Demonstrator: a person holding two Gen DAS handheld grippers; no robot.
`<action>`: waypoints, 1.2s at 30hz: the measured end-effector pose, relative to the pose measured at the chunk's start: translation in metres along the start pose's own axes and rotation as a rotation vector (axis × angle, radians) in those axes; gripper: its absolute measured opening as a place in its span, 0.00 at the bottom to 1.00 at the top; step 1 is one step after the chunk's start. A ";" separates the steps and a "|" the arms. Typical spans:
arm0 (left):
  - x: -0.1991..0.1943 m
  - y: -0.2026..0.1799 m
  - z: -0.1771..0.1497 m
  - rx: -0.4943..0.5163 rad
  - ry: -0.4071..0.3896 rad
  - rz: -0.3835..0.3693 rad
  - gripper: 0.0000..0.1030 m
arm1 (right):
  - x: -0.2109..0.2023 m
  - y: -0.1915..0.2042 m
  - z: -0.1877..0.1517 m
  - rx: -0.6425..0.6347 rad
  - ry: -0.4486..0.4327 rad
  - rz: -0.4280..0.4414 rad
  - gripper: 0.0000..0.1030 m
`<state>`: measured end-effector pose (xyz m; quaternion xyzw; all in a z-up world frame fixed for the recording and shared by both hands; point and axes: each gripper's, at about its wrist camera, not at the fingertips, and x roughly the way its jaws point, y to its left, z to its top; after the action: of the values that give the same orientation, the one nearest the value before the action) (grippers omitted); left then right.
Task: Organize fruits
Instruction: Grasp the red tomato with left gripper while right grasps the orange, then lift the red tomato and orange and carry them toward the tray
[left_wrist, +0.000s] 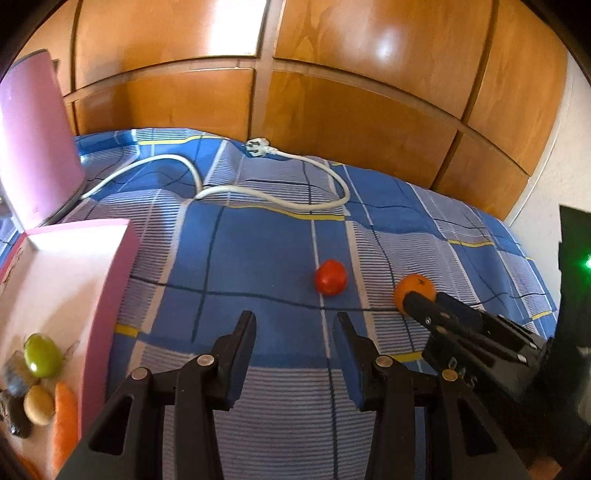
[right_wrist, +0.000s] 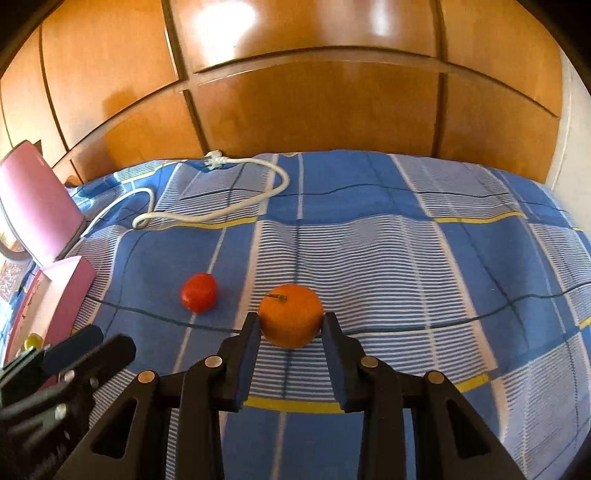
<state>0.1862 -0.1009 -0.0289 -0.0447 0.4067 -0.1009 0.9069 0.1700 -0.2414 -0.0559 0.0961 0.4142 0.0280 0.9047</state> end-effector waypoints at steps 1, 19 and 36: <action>0.003 -0.002 0.002 0.003 0.003 -0.006 0.43 | 0.000 -0.002 -0.001 0.001 -0.001 -0.009 0.33; 0.052 -0.026 0.027 0.093 0.028 -0.022 0.40 | 0.002 -0.015 -0.001 0.043 -0.008 0.006 0.34; 0.042 -0.009 0.001 0.047 0.062 -0.016 0.25 | 0.006 -0.017 0.000 0.062 0.009 0.039 0.35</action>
<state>0.2129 -0.1188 -0.0568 -0.0236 0.4319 -0.1189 0.8937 0.1731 -0.2571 -0.0633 0.1319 0.4169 0.0334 0.8987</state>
